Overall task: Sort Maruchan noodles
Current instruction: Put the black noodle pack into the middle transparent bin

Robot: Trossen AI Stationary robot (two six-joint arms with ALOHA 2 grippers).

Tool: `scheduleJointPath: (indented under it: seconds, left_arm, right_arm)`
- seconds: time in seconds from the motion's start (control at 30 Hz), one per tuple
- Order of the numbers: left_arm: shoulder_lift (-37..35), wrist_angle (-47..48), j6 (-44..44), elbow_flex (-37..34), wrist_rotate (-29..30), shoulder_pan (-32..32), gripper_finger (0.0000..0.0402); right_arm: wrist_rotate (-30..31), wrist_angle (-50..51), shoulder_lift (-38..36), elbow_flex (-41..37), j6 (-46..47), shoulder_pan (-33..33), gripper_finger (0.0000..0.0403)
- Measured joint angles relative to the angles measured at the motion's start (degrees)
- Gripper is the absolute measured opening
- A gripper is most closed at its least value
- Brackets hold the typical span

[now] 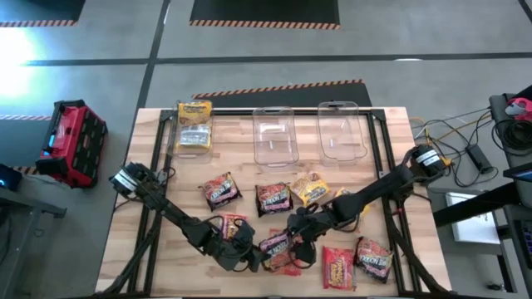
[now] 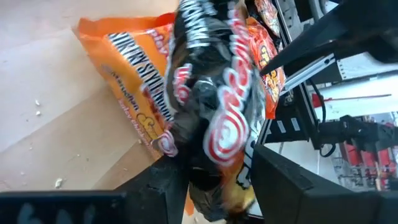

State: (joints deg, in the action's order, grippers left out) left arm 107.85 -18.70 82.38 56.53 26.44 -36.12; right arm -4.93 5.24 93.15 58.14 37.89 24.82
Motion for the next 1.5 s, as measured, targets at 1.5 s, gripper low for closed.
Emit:
scheduleJointPath:
  seconds: [1.5]
  left_arm:
    - [-20.7, 20.6, -55.6, 0.0, 7.6, 22.7, 0.0100]
  right_arm:
    - [15.7, 19.7, -19.0, -0.2, -5.1, -2.5, 0.0231]
